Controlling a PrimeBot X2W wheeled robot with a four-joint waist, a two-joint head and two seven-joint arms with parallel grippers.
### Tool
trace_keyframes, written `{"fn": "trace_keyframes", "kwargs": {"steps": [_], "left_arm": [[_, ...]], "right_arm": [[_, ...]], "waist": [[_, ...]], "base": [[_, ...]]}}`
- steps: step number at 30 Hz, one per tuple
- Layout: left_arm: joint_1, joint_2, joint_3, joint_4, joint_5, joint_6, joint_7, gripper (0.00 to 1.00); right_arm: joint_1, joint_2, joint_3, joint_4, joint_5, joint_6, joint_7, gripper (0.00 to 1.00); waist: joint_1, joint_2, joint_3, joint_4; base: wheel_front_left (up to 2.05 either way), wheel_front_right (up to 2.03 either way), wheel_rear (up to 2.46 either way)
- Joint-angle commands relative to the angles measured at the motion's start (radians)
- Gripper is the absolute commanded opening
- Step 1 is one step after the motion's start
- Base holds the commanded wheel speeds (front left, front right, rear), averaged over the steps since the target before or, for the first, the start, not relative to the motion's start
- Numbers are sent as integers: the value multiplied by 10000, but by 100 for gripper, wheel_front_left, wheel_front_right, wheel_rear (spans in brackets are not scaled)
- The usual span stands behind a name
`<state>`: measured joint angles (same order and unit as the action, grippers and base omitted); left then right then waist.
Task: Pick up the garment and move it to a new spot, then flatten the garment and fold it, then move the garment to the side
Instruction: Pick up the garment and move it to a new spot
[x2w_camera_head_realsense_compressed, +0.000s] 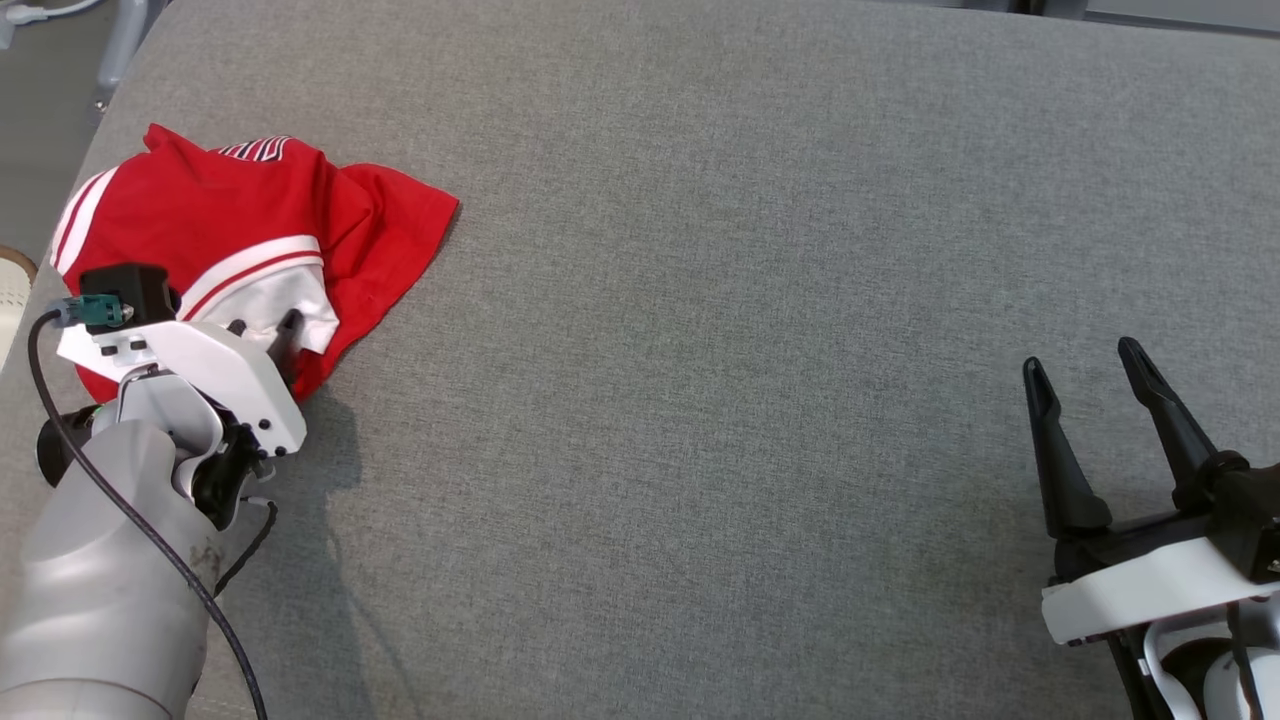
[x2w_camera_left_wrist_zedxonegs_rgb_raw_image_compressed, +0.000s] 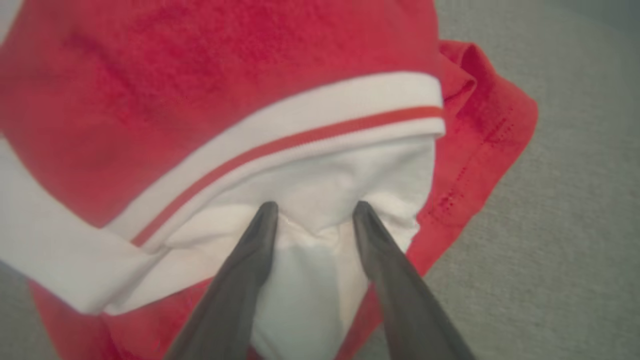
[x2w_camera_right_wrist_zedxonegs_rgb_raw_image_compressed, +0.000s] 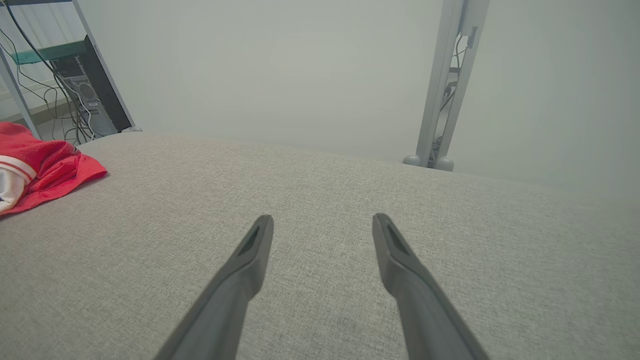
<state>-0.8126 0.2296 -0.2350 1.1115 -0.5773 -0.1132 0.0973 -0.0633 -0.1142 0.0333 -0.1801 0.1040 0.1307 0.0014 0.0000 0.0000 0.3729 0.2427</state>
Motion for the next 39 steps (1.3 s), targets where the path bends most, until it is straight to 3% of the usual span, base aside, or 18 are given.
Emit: {"fn": "trace_keyframes", "kwargs": {"steps": [1,11,16,24,33,39], "left_arm": [[-204,36,33,98,-67,-15,-68,0],[-474,267,292,168,-8,201,-2983,0],[21,432,528,-692,117,546,-3570,0],[2541,555,1475,-5241,950,1727,-3612,0],[6026,633,1672,-10188,1490,3088,-3108,0],[6932,730,1611,-11938,1692,3600,-2433,0]], "right_arm": [[-108,-87,-57,-61,-31,-1,47,100],[269,62,-184,175,-23,1,-66,100],[531,266,-169,296,-30,-1,-152,100],[1043,512,-157,487,54,-1,-331,100],[1359,602,-110,561,175,-1,-422,100],[1292,609,-56,581,284,1,-467,100]], "waist": [[0,0,22,5],[0,0,-938,344],[0,0,-1687,447],[0,0,-2779,327],[0,0,-3302,44],[0,0,-3291,-134]], "base": [[0,0,0],[0,0,0],[0,0,0],[0,0,0],[0,0,0],[0,0,0]]}}
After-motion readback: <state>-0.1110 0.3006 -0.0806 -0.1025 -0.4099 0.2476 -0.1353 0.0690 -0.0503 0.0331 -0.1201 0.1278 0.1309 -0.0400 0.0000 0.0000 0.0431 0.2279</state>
